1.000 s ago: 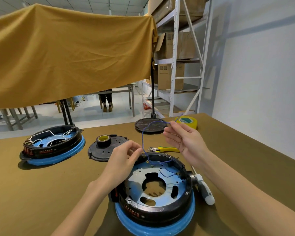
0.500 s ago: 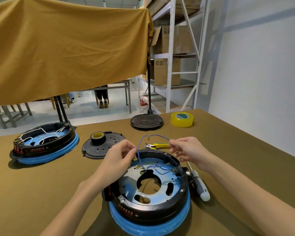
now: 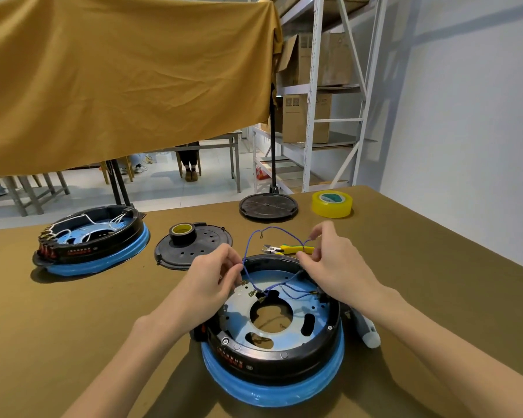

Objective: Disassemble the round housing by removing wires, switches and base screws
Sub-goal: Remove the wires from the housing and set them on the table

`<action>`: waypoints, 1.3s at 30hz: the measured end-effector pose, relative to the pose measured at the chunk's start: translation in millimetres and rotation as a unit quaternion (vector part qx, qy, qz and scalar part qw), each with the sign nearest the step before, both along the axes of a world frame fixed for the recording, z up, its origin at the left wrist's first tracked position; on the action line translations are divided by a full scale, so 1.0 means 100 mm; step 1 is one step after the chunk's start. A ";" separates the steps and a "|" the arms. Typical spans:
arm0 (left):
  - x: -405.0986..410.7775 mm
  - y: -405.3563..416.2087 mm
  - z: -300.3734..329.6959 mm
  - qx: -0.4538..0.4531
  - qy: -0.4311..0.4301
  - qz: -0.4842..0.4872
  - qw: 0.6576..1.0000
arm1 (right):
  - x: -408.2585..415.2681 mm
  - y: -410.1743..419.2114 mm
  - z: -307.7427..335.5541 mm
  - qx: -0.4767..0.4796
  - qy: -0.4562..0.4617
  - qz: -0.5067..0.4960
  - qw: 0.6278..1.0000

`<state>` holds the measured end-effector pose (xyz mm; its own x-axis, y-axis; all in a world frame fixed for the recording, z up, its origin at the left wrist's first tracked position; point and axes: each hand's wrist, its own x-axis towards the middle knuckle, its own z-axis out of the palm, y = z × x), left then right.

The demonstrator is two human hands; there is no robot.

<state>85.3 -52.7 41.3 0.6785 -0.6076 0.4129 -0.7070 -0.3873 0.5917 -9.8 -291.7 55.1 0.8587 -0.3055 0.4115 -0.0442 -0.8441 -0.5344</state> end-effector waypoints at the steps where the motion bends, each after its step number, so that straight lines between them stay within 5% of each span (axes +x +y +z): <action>1: 0.00 0.00 -0.01 0.003 -0.001 0.003 1.000 | -0.03 0.02 0.02 -0.007 -0.007 0.049 0.999; 4: 0.00 -0.04 -0.07 0.027 -0.003 0.007 1.000 | -0.07 0.10 0.02 -0.075 0.093 0.172 0.978; 8: -0.02 -0.08 -0.12 0.027 -0.012 0.022 0.999 | -0.04 0.14 -0.07 -0.209 0.125 0.159 0.957; 26: 0.20 0.14 0.10 -0.064 -0.048 0.063 0.995 | -0.03 0.01 -0.04 -0.004 0.119 0.217 0.969; 30: 0.17 0.31 0.23 -0.075 -0.102 0.036 0.991 | 0.02 0.02 0.01 0.039 0.031 0.190 0.980; 36: 0.10 0.21 0.33 -0.106 -0.155 0.011 0.982 | 0.06 0.12 0.21 -0.019 -0.278 0.090 0.956; 39: 0.04 0.08 0.31 -0.096 -0.194 0.000 0.976 | 0.04 0.08 0.37 -0.094 -0.253 0.057 0.961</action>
